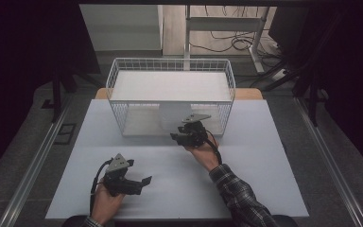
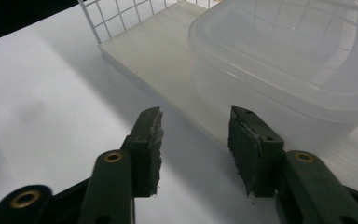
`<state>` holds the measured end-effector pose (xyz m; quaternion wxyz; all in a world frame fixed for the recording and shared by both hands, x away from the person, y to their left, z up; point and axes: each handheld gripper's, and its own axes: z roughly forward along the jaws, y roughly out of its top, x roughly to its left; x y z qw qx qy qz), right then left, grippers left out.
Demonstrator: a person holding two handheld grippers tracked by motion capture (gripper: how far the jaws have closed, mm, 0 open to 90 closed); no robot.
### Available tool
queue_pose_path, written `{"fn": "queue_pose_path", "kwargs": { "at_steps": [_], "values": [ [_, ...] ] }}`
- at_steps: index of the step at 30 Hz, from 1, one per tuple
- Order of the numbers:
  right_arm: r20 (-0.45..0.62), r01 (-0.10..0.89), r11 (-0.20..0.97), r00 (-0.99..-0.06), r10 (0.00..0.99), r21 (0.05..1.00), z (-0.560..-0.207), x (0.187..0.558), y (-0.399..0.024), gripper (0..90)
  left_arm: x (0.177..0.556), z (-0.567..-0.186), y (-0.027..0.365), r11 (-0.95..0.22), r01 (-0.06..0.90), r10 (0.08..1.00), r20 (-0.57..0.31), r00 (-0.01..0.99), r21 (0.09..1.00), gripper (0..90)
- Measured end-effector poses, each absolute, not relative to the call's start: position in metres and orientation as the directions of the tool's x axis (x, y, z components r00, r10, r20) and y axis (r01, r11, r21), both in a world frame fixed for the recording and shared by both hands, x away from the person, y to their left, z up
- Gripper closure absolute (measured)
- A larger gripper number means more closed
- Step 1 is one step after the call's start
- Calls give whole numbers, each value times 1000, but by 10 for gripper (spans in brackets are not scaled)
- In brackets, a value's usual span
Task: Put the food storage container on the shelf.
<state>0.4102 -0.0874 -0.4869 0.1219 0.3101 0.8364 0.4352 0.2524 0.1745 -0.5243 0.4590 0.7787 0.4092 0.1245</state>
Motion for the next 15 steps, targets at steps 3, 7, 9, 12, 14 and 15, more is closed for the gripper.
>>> {"fn": "queue_pose_path", "kwargs": {
  "at_steps": [3, 7, 9, 12, 14, 15],
  "values": [
    [64, 409, 433, -782, 620, 803, -486, 408, -89, 496, 252, -524, 175, -243, 522, 751, -182, 635, 817, 25],
    [73, 412, 435, -787, 613, 801, -485, 403, -91, 457, 253, -525, 174, -245, 522, 753, -179, 633, 817, 24],
    [81, 416, 435, -790, 608, 798, -484, 399, -93, 431, 253, -525, 175, -238, 522, 755, -182, 630, 819, 22],
    [82, 414, 439, -795, 601, 797, -484, 396, -95, 400, 253, -525, 176, -234, 524, 755, -187, 629, 819, 20],
    [86, 418, 439, -795, 601, 795, -483, 394, -96, 390, 253, -525, 176, -233, 525, 754, -189, 629, 819, 20],
    [85, 418, 442, -796, 599, 793, -483, 393, -97, 379, 253, -526, 176, -232, 525, 754, -190, 629, 819, 20]
  ]
}}
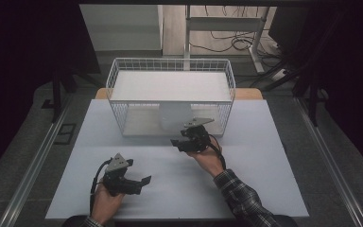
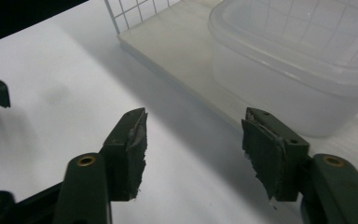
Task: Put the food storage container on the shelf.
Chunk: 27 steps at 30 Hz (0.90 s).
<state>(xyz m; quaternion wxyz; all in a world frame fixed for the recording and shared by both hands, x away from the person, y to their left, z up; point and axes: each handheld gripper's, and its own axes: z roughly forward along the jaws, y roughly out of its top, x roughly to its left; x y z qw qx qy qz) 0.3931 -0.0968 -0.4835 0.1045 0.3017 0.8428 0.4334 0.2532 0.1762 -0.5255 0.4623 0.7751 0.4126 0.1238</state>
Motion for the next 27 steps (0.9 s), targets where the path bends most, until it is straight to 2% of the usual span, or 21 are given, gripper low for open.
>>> {"fn": "queue_pose_path", "kwargs": {
  "at_steps": [15, 27],
  "values": [
    [45, 398, 482, -805, 591, 780, -488, 377, -110, 197, 254, -526, 177, -229, 530, 748, -201, 633, 817, 20],
    [40, 394, 486, -806, 590, 780, -488, 367, -121, 116, 254, -526, 177, -228, 528, 736, -210, 643, 818, 24]
  ]
}}
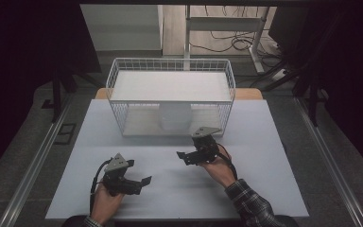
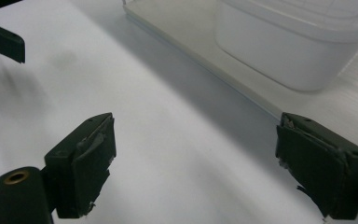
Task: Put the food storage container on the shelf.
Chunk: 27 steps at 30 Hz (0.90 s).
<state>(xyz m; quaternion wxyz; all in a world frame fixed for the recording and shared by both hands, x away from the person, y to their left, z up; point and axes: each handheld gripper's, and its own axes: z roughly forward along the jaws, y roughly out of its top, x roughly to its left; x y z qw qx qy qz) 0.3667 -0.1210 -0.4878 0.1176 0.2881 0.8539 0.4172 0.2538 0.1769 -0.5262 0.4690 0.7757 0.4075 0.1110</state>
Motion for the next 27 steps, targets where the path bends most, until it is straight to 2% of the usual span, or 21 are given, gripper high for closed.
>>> {"fn": "queue_pose_path", "kwargs": {
  "at_steps": [17, 27],
  "values": [
    [41, 392, 482, -807, 589, 784, -488, 347, -147, 40, 253, -525, 177, -258, 529, 751, -176, 636, 809, 24],
    [54, 402, 463, -798, 601, 790, -482, 332, -168, 31, 246, -520, 182, -265, 513, 762, -149, 631, 817, 19]
  ]
}}
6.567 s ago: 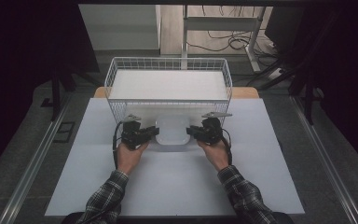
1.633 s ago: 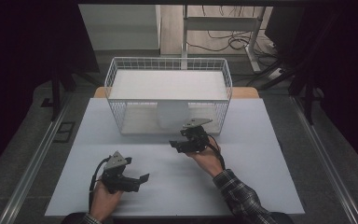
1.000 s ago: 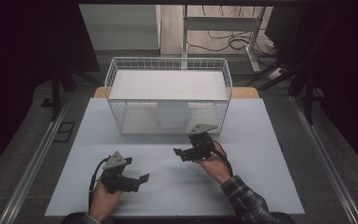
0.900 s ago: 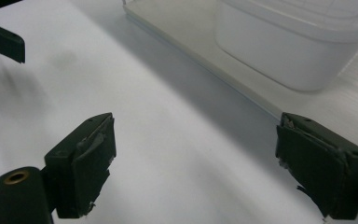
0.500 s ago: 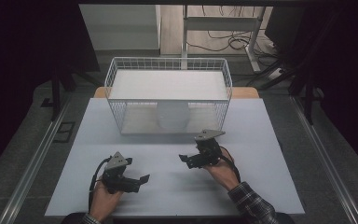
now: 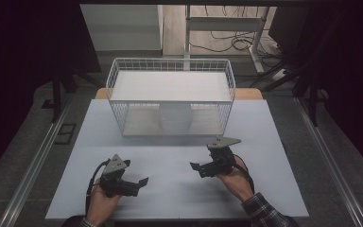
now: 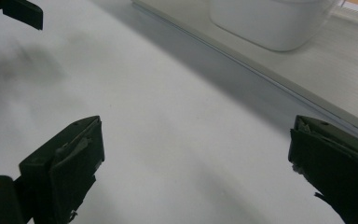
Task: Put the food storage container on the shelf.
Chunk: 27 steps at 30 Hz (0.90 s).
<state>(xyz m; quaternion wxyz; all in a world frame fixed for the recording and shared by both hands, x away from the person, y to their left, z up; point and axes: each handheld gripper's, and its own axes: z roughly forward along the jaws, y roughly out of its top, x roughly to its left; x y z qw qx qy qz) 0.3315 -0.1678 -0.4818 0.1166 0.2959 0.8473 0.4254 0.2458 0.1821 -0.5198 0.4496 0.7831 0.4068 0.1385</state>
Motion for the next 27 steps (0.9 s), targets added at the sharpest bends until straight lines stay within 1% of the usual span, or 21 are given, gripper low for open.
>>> {"fn": "queue_pose_path", "kwargs": {
  "at_steps": [9, 21, 27],
  "values": [
    [47, 407, 461, -787, 615, 788, -480, 316, -187, 30, 235, -516, 189, -258, 504, 778, -132, 614, 824, 15],
    [48, 419, 418, -750, 659, 806, -479, 297, -214, 9, 222, -515, 200, -236, 502, 794, -133, 593, 832, 14],
    [51, 439, 395, -718, 694, 807, -480, 289, -230, 3, 213, -515, 209, -230, 488, 807, -115, 579, 842, 16]
  ]
}}
